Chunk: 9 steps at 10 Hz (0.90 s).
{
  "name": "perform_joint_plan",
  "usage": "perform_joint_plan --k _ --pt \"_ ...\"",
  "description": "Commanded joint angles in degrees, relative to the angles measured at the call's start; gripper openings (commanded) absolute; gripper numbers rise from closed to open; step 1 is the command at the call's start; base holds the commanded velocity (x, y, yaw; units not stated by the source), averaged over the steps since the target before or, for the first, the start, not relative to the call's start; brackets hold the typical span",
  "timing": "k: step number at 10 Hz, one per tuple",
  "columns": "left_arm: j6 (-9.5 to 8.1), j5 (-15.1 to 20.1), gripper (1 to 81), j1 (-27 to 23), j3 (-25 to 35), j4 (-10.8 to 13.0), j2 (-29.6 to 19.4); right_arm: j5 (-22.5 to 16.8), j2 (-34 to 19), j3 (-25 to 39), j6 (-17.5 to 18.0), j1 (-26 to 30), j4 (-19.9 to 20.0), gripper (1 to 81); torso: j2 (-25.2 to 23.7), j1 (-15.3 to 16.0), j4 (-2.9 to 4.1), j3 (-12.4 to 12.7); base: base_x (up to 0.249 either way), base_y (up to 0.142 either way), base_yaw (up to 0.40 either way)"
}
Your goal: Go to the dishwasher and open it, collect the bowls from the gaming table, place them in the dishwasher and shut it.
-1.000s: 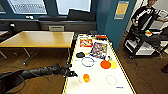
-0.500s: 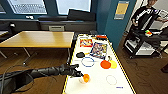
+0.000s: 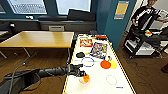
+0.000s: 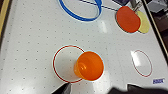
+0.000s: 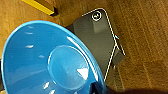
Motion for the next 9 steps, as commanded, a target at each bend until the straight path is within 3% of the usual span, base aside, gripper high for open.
perform_joint_plan --k 1,5,9 --pt "-1.74 2.54 81.1 -8.49 -1.73 5.16 -2.12 -3.39 -2.52 0.49 0.14 1.18 -0.96 1.0 0.0 0.0 0.0 0.0 0.0 0.0 0.0" --pt "-1.65 2.37 81.1 -8.05 -8.04 5.59 3.14 -4.53 -2.52 0.4 0.14 1.72 -0.87 1.0 0.02 0.0 0.0 0.0 0.0 0.0 0.0" --pt "-1.29 2.37 81.1 -7.61 -9.82 5.77 8.25 -4.62 -2.17 0.22 0.14 2.16 -0.79 1.0 0.02 0.02 0.0 0.0 0.0 0.0 0.0"
